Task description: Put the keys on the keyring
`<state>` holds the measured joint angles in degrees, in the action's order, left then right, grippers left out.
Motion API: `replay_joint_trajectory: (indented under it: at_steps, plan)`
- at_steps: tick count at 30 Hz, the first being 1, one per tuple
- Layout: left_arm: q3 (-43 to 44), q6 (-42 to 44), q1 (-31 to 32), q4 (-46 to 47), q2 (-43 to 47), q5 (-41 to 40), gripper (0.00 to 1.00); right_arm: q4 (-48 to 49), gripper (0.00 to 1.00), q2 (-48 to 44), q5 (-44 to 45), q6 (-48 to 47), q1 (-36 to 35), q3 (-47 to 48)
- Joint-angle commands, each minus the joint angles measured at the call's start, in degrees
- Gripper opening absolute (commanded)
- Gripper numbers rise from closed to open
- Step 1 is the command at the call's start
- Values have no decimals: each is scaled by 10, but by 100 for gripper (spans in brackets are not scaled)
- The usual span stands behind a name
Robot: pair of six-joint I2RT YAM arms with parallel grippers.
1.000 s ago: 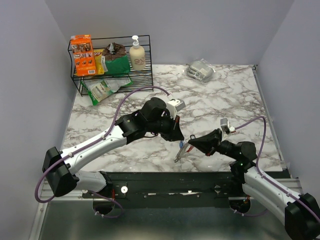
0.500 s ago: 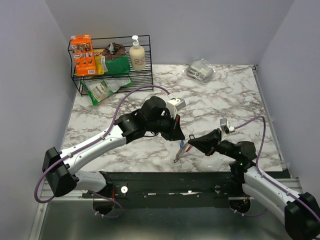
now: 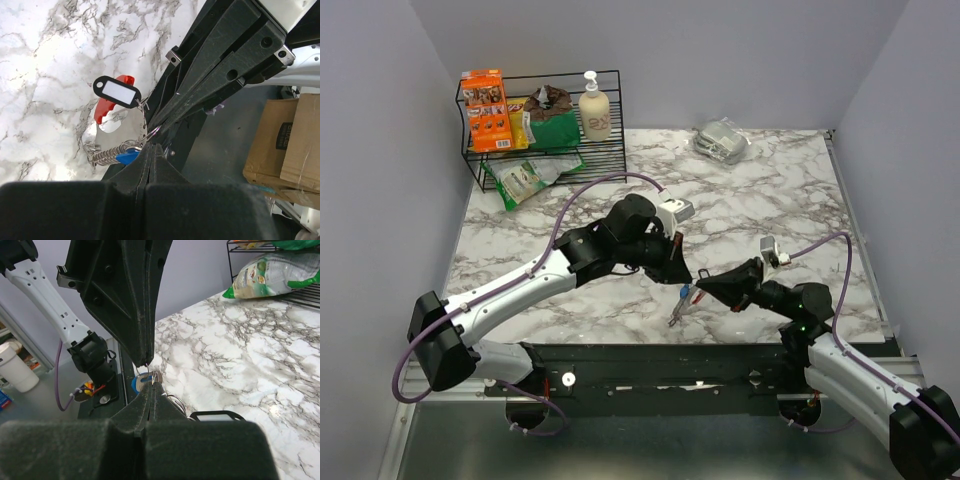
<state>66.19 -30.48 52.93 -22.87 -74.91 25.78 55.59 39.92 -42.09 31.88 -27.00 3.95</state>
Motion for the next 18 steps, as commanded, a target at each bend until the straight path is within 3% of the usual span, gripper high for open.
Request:
replay_joint_trajectory:
  at_steps: [1, 18]
  plan:
    - [10, -5, 7, 6, -11, 16, 0, 16, 0, -7, 8, -9, -2, -1]
    - [12, 1, 4, -19, -1, -41, 0, 9, 0, -16, 6, -9, -2, -2]
